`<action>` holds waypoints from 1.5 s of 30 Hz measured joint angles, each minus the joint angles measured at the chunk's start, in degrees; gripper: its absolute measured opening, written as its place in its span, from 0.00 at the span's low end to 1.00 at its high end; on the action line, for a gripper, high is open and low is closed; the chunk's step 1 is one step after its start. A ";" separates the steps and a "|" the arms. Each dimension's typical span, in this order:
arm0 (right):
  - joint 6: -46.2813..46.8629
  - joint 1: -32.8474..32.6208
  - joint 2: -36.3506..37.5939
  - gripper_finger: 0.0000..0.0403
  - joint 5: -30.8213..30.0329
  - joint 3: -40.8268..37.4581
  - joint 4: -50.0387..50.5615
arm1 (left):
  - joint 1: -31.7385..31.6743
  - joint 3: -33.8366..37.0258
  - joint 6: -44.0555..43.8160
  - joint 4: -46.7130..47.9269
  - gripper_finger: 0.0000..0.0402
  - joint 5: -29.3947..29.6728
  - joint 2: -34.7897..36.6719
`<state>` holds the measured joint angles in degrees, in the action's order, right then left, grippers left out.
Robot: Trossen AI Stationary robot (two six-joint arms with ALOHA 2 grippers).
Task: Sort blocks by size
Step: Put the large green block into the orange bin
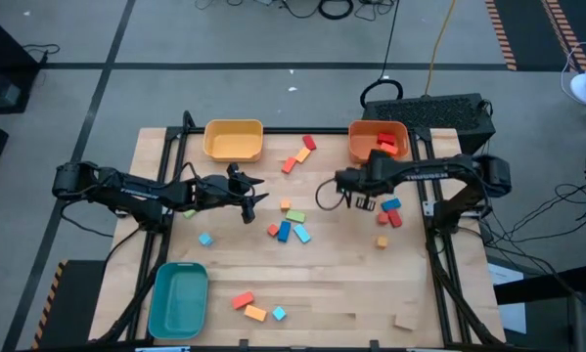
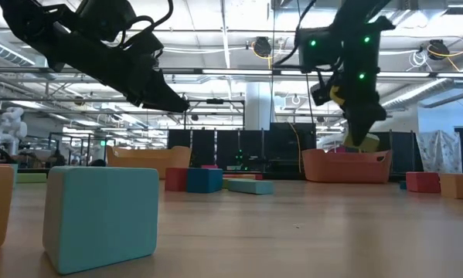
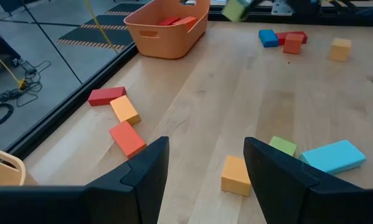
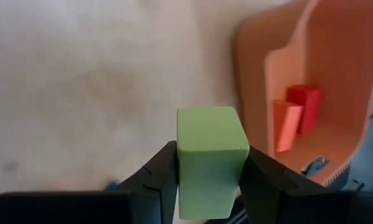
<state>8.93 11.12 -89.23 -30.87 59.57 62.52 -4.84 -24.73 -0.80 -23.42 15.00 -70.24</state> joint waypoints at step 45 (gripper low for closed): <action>-44.03 35.10 -7.71 0.31 13.25 0.04 -33.05 | -0.02 0.00 1.16 -0.07 0.52 1.75 0.00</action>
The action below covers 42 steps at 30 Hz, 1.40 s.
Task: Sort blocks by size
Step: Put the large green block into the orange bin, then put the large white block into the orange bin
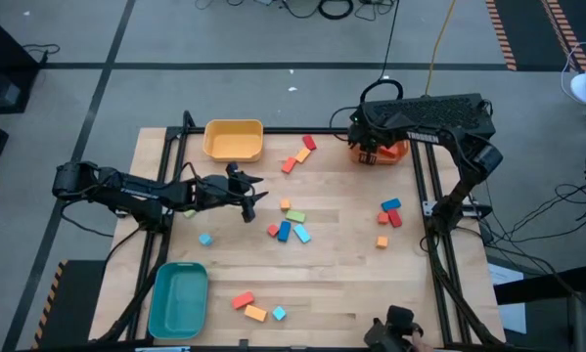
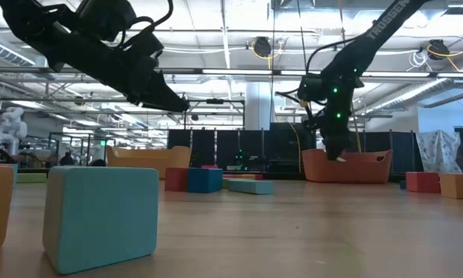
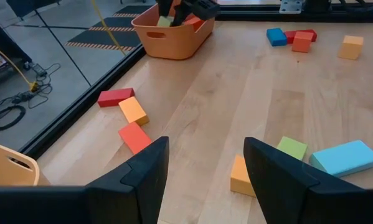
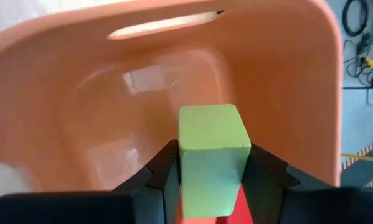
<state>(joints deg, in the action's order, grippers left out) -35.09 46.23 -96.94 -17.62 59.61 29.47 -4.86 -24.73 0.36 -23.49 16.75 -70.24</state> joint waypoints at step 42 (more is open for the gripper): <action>12.34 1.12 5.98 0.46 -0.28 0.00 6.28 | -0.12 0.00 1.94 -1.61 0.52 3.13 0.00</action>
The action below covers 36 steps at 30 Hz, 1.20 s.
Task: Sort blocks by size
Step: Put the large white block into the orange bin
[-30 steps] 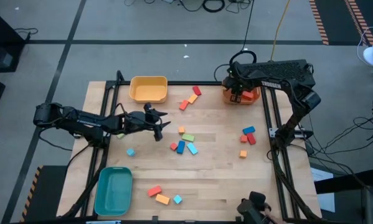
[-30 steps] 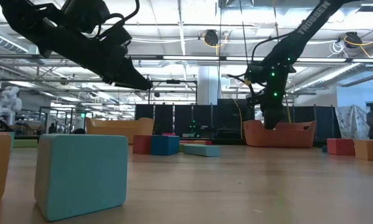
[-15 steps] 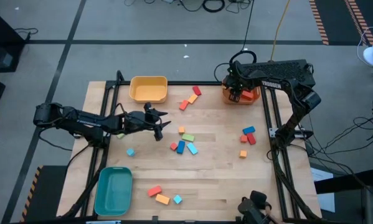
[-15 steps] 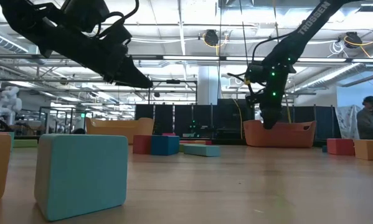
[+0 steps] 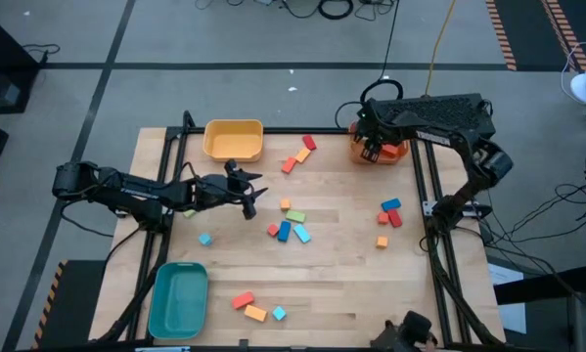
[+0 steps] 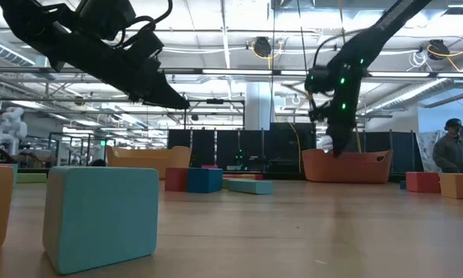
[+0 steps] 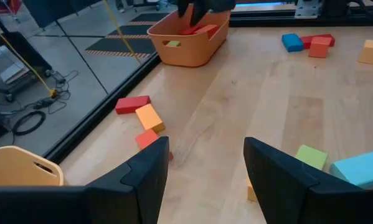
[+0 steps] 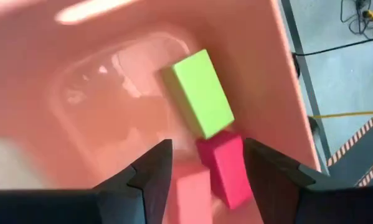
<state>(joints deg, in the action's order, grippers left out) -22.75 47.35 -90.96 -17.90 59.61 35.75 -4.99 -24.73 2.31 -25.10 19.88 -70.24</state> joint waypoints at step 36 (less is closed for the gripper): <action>58.37 -43.93 18.38 0.46 14.94 -0.04 34.95 | -2.39 0.00 -3.50 0.33 0.52 -2.01 0.00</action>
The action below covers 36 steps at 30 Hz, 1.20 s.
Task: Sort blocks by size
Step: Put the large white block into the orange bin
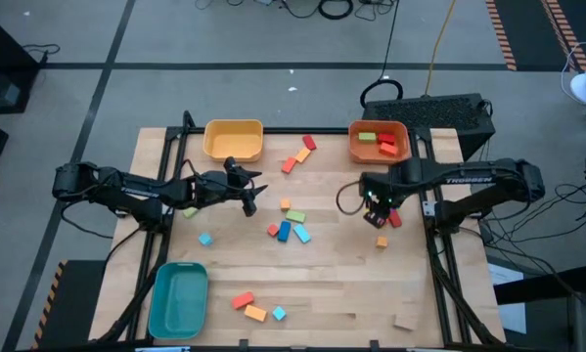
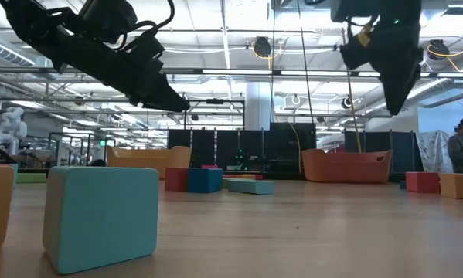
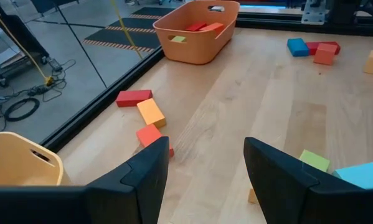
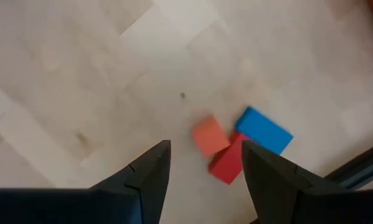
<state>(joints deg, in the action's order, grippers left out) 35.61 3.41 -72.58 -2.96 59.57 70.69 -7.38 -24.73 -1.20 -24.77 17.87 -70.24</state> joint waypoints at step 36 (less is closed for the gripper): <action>27.85 -41.49 -14.36 0.46 12.28 0.00 -13.49 | 3.56 0.00 -1.47 -0.87 0.52 -1.30 0.02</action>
<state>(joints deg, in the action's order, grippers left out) 63.46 -38.08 -86.94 9.32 59.57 57.20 -3.81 -24.73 -2.67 -25.64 16.57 -70.22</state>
